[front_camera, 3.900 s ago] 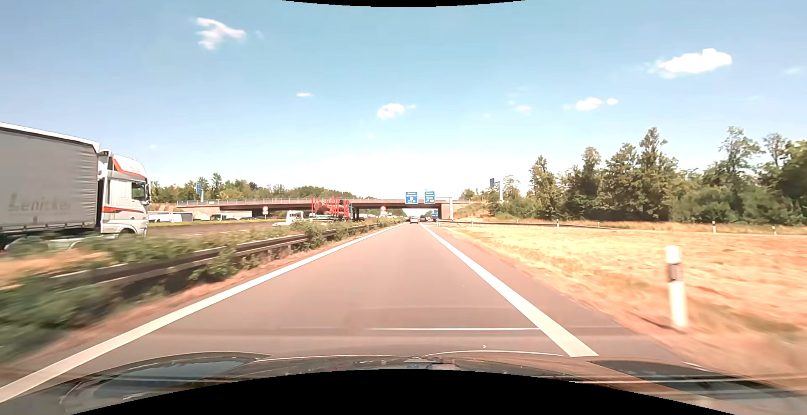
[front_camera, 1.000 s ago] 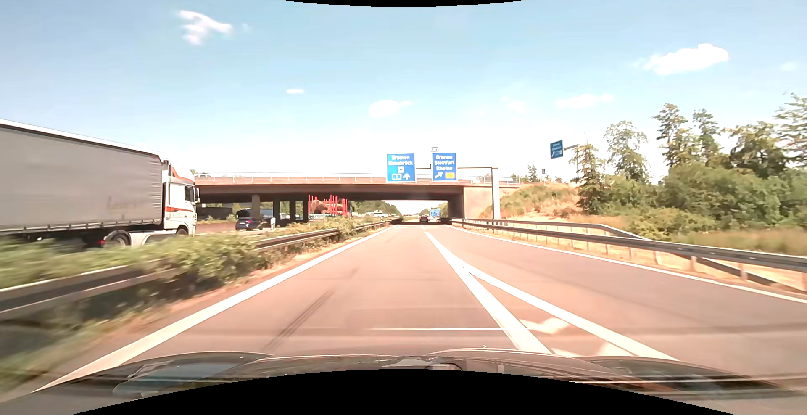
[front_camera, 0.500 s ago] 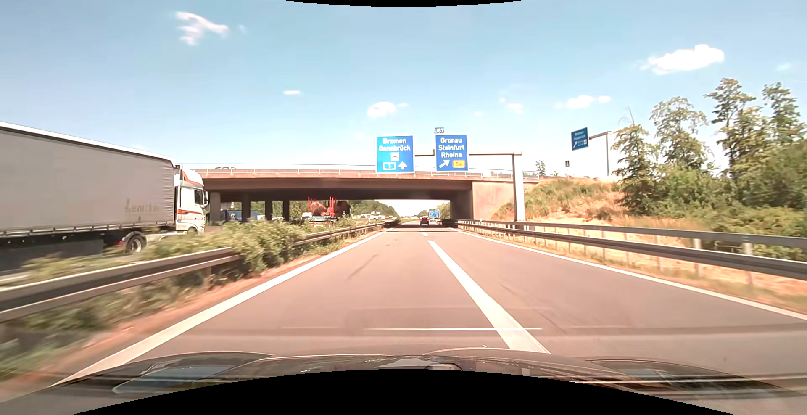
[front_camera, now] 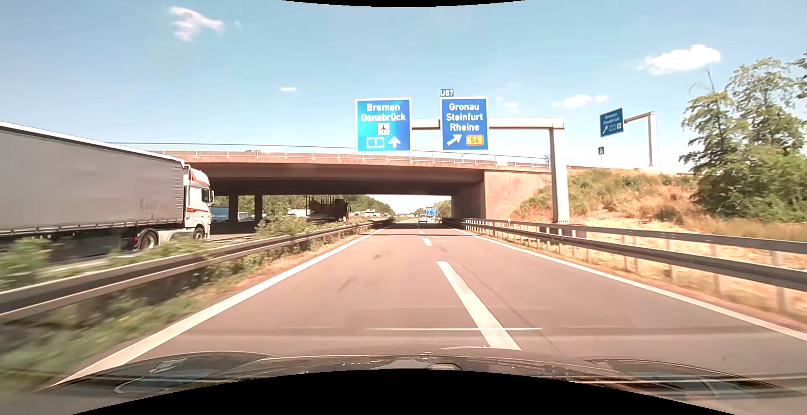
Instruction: Follow the waypoints while adhering to traffic rules and regulations
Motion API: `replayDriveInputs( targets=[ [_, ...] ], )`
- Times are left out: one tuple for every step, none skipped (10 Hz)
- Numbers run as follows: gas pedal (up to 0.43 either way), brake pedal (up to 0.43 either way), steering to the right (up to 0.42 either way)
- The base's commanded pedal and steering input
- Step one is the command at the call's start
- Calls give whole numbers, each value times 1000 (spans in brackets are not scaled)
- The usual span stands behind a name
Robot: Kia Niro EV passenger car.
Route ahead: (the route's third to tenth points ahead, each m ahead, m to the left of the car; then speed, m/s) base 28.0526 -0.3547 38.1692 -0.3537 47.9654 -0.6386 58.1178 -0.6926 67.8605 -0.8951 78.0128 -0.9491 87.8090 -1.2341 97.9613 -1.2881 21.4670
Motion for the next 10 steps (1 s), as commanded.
replayDriveInputs(
  targets=[
    [157, 0, 6],
    [157, 0, 6],
    [157, 0, 6],
    [157, 0, 6],
    [157, 0, 6],
    [150, 0, 5],
    [150, 0, 5],
    [150, 0, 5],
    [150, 0, 5],
    [130, 0, 5]
  ],
)
